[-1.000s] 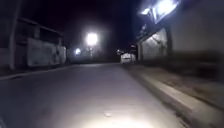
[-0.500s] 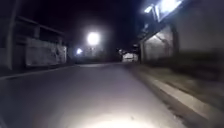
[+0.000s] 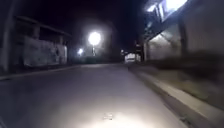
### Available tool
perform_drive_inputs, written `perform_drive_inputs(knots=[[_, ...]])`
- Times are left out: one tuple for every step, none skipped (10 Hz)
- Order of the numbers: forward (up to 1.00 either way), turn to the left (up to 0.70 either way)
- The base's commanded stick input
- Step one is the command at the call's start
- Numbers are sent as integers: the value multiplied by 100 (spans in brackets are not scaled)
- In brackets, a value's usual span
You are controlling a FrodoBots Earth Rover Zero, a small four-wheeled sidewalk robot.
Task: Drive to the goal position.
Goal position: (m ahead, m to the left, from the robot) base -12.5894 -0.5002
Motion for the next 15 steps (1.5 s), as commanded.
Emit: perform_drive_inputs(knots=[[100,0],[100,0],[100,0],[100,0],[100,0],[100,0],[100,0],[100,0],[100,0],[100,0],[100,0],[100,0],[100,0],[100,0],[100,0]])
